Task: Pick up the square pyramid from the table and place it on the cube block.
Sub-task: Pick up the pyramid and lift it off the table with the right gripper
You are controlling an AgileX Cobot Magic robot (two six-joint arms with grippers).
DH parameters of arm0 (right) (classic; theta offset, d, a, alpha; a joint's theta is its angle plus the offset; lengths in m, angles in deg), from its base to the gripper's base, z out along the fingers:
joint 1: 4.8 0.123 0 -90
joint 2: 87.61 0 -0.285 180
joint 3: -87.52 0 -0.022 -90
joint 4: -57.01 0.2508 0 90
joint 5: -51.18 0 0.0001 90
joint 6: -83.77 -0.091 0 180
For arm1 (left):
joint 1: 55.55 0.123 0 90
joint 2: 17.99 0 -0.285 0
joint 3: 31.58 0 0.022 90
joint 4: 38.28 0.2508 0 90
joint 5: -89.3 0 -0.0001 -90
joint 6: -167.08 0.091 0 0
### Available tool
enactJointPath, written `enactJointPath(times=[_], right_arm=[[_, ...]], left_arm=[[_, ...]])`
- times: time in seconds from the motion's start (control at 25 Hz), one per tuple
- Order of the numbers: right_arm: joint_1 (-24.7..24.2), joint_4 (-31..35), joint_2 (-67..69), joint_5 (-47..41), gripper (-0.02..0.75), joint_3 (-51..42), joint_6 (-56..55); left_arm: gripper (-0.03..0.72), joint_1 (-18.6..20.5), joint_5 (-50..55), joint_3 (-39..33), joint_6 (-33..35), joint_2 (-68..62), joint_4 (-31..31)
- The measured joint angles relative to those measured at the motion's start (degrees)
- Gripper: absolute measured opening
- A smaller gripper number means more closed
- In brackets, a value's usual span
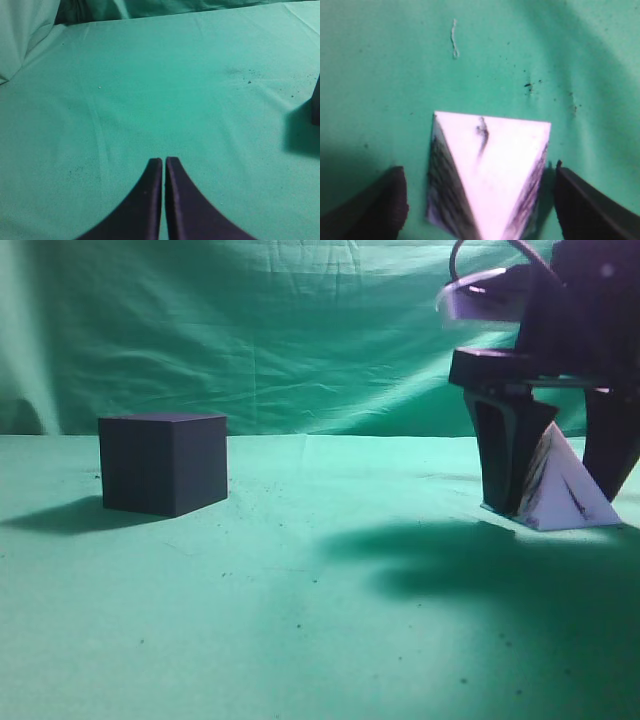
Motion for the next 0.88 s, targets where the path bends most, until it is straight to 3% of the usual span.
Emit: enactJointPath(times=[0.28, 0.4, 0.48, 0.52, 0.88], right_arm=[[0.0, -0.5, 2.1, 0.8, 0.585, 0.5, -0.2], [0.0, -1.3, 2.1, 0.6, 0.432, 0.6, -1.6], [0.0, -1.9, 2.1, -0.2, 0.421, 0.9, -2.7], [0.0, -2.2, 2.1, -0.4, 0.372, 1.0, -2.8], [0.0, -4.3, 1.9, -7.0, 0.384, 7.0, -3.3]], left_arm=[[0.000, 0.0, 0.0, 0.0, 0.0, 0.0, 0.0], [0.000, 0.0, 0.0, 0.0, 0.0, 0.0, 0.0], [0.000, 0.0, 0.0, 0.0, 0.0, 0.0, 0.0], [0.000, 0.0, 0.0, 0.0, 0.0, 0.0, 0.0], [0.000, 0.0, 0.0, 0.0, 0.0, 0.0, 0.0]])
